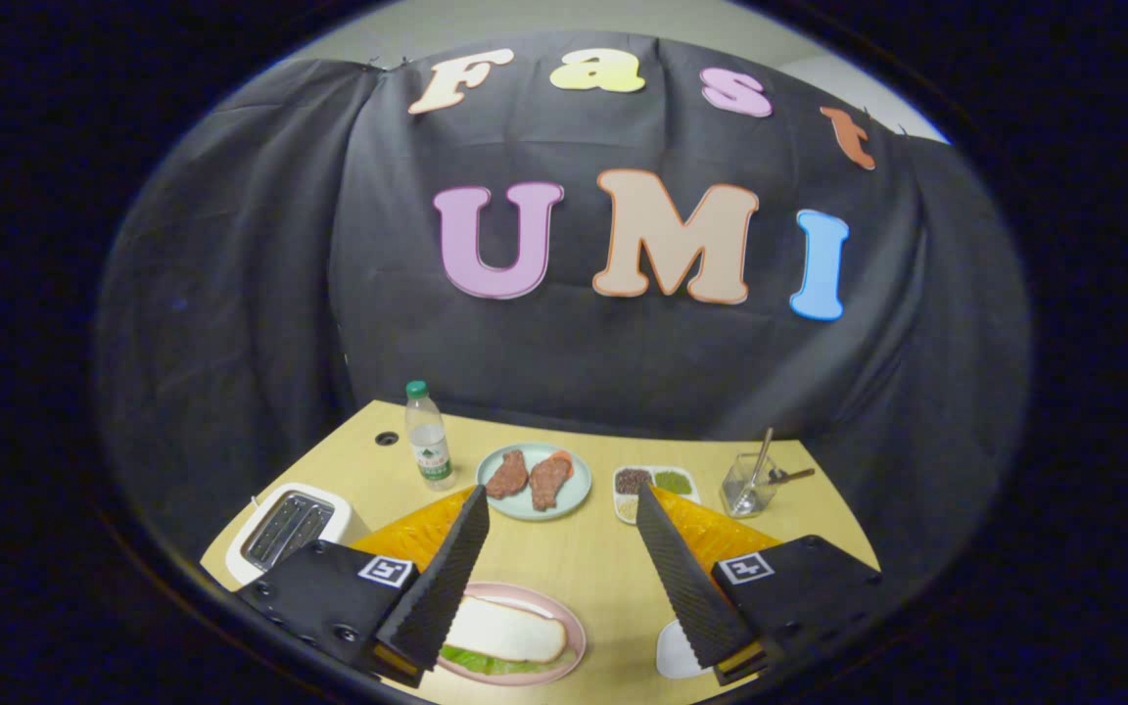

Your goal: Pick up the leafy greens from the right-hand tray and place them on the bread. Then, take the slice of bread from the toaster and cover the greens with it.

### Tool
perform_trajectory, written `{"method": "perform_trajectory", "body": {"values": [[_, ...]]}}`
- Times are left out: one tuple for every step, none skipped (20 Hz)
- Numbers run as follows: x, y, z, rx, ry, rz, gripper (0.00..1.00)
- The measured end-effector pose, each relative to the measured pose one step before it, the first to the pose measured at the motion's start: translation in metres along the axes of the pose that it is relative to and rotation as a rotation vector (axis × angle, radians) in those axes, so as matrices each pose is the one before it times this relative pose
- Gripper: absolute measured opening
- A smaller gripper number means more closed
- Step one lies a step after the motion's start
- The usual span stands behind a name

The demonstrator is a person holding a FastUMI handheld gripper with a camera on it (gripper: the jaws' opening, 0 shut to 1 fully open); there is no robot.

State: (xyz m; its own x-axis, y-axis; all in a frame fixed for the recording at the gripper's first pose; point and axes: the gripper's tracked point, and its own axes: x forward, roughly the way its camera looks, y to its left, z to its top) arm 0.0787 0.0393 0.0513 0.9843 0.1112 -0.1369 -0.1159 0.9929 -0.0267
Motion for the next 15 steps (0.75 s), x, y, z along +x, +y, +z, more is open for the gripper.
{"method": "perform_trajectory", "body": {"values": [[-0.00474, 0.00295, 0.00914, 0.00303, -0.04211, 0.0031, 0.97], [-0.00273, 0.00161, 0.00806, 0.00514, -0.0382, -0.00075, 0.97], [-0.00396, 0.00155, 0.00762, 0.0038, -0.03357, -0.00373, 0.97], [-0.00362, -0.00097, 0.00433, 0.00006, -0.02816, -0.00858, 0.97], [-0.00404, -0.00061, 0.00409, -0.00864, -0.02278, -0.00813, 0.97], [-0.00433, -0.00147, 0.00179, -0.01512, -0.01193, -0.01041, 0.97], [-0.00529, -0.00225, 0.00118, -0.01575, -0.01308, -0.01195, 0.96], [-0.00182, -0.00251, -0.00036, -0.01141, -0.01414, -0.01607, 0.96], [-0.00339, -0.00204, 0.00246, -0.0053, -0.01902, -0.01425, 0.96], [-0.00078, -0.00301, -0.00049, 0.00077, -0.0102, -0.019, 0.96], [-0.00226, -0.00184, -0.00143, 0.00681, -0.00128, -0.0104, 0.96], [-0.00025, -0.00084, -0.00185, 0.01164, 0.00383, -0.00578, 0.96], [-0.00043, -0.00136, 0.00166, 0.01279, 0.00069, -0.00409, 0.96], [0.00056, -0.0031, 0.00086, 0.00598, -0.00221, -0.0073, 0.96], [-0.00076, -0.0042, 0.00156, -0.00033, -0.00109, -0.00958, 0.96]]}}
